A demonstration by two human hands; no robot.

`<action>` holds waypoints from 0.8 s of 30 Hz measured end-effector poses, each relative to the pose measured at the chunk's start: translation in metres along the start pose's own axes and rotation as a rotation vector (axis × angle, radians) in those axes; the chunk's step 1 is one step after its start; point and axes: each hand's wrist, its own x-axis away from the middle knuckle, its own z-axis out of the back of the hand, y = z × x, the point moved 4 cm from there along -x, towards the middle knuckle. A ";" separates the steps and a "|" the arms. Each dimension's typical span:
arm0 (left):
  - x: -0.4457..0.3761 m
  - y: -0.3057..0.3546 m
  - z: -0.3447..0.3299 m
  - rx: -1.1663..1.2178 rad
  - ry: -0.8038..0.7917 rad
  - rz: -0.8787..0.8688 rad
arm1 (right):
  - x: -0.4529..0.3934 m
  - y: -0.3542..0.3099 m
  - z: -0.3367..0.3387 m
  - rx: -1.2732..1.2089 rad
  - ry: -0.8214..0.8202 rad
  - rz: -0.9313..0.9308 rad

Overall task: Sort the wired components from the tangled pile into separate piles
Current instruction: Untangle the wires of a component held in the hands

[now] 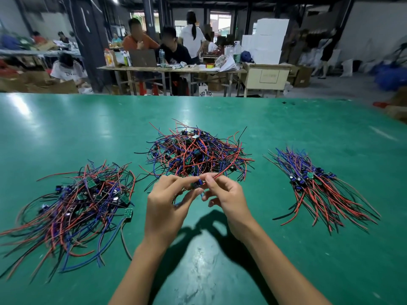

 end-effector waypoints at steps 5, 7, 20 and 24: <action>0.005 -0.001 -0.008 0.001 -0.068 0.015 | -0.002 0.019 0.003 -0.033 0.029 -0.103; 0.005 -0.001 -0.009 0.032 -0.086 0.037 | -0.003 0.022 0.003 -0.044 0.033 -0.121; 0.008 -0.006 -0.014 0.037 -0.103 0.178 | -0.005 0.022 0.008 -0.046 0.055 -0.067; 0.009 -0.011 -0.016 0.017 -0.116 0.257 | -0.007 0.020 0.013 -0.013 0.070 -0.027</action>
